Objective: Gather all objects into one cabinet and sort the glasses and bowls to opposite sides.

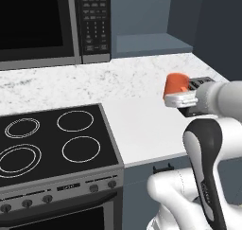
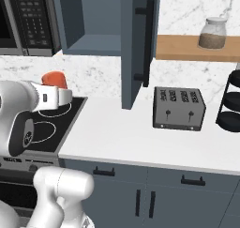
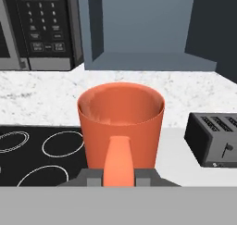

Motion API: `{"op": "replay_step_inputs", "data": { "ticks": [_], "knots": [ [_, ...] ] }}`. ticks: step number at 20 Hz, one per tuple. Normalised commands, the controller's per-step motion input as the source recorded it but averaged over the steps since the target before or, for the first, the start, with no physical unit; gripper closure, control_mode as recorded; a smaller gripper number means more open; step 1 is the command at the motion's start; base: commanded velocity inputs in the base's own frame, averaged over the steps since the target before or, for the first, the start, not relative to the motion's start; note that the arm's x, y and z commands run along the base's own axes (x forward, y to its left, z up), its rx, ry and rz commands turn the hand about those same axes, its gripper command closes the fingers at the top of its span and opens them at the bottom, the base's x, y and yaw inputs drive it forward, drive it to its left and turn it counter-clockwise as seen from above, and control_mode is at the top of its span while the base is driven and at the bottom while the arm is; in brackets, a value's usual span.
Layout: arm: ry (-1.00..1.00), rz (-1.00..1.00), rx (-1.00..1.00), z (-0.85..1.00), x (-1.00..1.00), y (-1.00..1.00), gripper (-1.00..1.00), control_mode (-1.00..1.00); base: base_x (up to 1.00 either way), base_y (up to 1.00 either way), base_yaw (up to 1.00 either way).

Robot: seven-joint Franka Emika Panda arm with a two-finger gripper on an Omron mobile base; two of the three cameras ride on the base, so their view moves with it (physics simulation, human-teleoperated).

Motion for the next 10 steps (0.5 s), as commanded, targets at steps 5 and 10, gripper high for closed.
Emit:
{"op": "replay_step_inputs", "data": {
  "ticks": [5,10],
  "knots": [
    [0.0,0.0,-0.01,0.0,0.0,0.0,1.0,1.0,-0.03,0.0,0.0],
    [0.0,0.0,0.0,0.0,0.0,0.0,1.0,1.0,-0.59,0.0,0.06]
  ]
}}
